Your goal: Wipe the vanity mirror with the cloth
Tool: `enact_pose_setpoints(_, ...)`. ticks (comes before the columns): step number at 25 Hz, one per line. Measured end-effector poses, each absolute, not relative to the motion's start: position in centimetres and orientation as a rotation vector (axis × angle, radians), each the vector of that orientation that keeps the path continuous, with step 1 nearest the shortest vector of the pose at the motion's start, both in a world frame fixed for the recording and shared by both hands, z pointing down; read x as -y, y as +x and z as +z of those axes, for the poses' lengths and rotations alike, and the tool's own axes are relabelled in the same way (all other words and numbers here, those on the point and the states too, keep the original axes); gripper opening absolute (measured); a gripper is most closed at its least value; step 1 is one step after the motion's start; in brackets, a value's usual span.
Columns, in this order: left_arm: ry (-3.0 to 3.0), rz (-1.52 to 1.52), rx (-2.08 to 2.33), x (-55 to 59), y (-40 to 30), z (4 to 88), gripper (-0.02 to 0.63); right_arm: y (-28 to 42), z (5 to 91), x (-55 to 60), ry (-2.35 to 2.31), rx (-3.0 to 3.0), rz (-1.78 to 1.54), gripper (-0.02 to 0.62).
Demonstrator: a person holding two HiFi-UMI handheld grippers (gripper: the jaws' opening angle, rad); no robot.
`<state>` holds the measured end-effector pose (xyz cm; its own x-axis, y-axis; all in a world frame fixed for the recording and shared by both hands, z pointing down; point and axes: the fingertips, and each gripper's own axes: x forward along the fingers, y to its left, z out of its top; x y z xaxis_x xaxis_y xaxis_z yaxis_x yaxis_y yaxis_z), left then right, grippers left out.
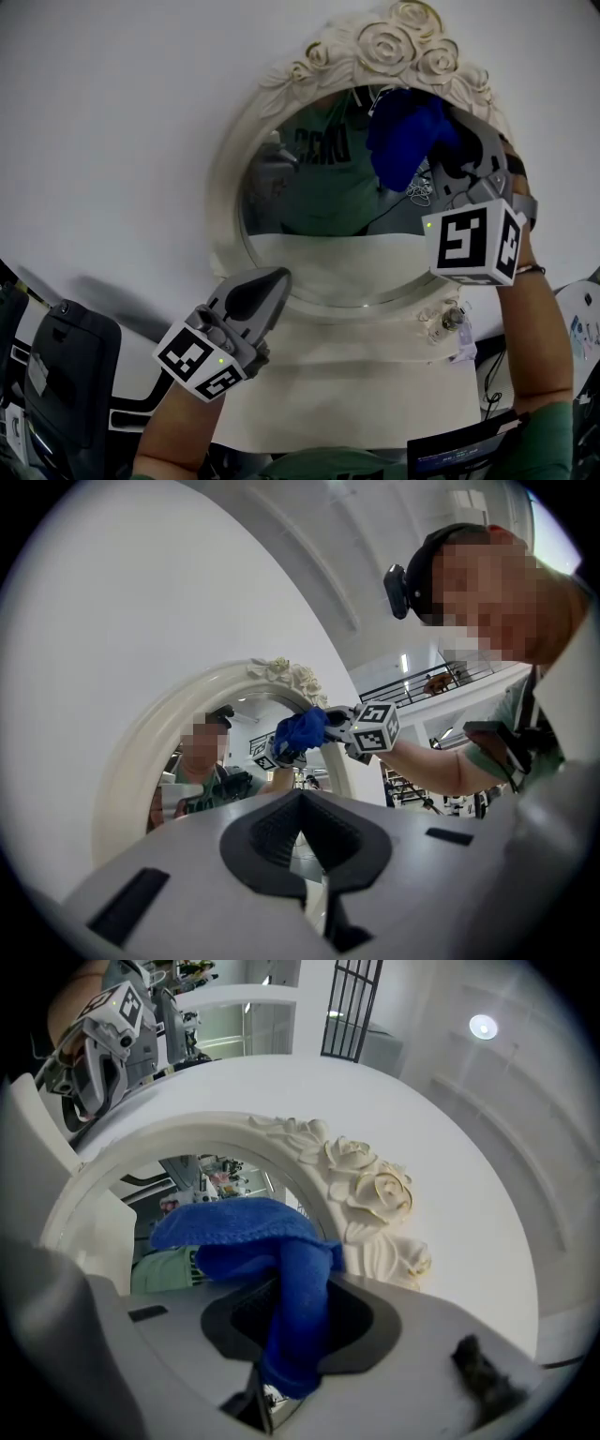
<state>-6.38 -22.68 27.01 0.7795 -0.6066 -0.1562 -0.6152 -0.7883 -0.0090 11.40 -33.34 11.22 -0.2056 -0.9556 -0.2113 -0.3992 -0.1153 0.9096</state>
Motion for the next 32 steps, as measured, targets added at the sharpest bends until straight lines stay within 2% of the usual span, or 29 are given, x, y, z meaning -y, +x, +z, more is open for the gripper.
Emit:
enact_pose_setpoints(7,-2.91,0.212,-1.006,22.3,-6.9,27.4,-0.003,13.0,12.0,32.8,1.551,1.564,-1.286,0.11)
enact_pose_setpoints(15,-2.898,0.222,-1.037,21.2,-8.2,27.3,-0.003,-1.4,14.2,29.8,1.224,1.687,-1.585,0.11)
enact_pose_setpoints(19,-2.887,0.217,-1.064,20.6,-9.5,27.3,-0.003,-5.2,14.1,31.2,1.193,1.685,-1.6,0.11)
enact_pose_setpoints(32,-2.88,0.222,-1.085,20.0,-10.6,27.4,-0.003,-5.0,14.1,33.5,1.188,1.596,-1.559,0.11)
